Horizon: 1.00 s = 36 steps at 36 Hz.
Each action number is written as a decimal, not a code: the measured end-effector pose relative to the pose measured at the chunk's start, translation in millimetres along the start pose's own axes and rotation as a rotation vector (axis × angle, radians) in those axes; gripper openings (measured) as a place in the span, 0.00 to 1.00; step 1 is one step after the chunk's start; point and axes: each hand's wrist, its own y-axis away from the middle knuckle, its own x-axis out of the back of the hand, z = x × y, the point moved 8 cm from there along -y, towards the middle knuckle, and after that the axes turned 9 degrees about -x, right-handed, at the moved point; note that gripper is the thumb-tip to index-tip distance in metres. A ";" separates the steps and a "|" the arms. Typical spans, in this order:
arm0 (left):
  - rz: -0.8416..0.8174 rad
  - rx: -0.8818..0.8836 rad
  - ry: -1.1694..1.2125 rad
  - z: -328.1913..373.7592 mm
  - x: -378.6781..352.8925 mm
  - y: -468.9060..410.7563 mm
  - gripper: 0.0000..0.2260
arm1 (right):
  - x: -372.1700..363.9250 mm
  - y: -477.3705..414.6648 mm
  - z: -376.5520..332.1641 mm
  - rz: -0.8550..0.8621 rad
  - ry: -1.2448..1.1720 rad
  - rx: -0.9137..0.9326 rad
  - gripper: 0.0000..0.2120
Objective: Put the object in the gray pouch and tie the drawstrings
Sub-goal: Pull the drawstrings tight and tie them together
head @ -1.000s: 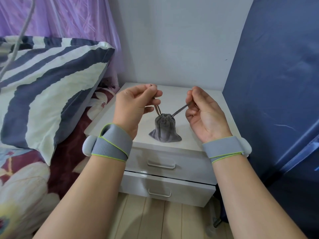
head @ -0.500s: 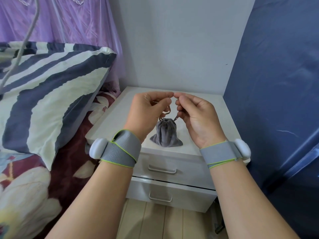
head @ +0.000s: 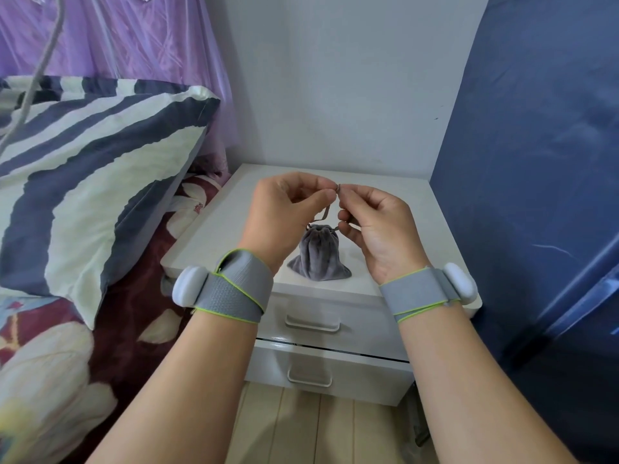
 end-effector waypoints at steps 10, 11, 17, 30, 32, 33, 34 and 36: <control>0.059 0.033 0.002 -6.8 4.2 1.8 0.09 | -13.2 4.4 1.3 -0.126 -0.020 -0.041 0.08; 0.068 0.038 0.004 -7.2 5.1 2.2 0.11 | -13.6 4.8 1.5 -0.139 -0.022 -0.050 0.08; 0.060 0.012 -0.105 -3.7 5.8 3.2 0.12 | -12.0 4.6 4.8 -0.183 -0.044 -0.073 0.07; -0.066 0.055 -0.129 -12.3 -3.2 6.9 0.09 | -8.1 2.7 8.9 -0.172 -0.131 -0.088 0.07; -0.072 0.048 -0.162 -13.7 -2.6 6.9 0.07 | -8.0 3.2 7.9 -0.184 -0.116 -0.079 0.07; -0.068 0.043 -0.179 -14.1 -1.6 6.8 0.06 | -7.9 3.7 6.9 -0.193 -0.099 -0.071 0.07; -0.059 0.035 -0.198 -14.7 -0.1 6.4 0.06 | -7.3 3.9 6.1 -0.200 -0.072 -0.061 0.07; -0.037 0.015 -0.233 -14.5 2.9 5.2 0.06 | -5.6 3.3 3.9 -0.209 0.018 -0.027 0.08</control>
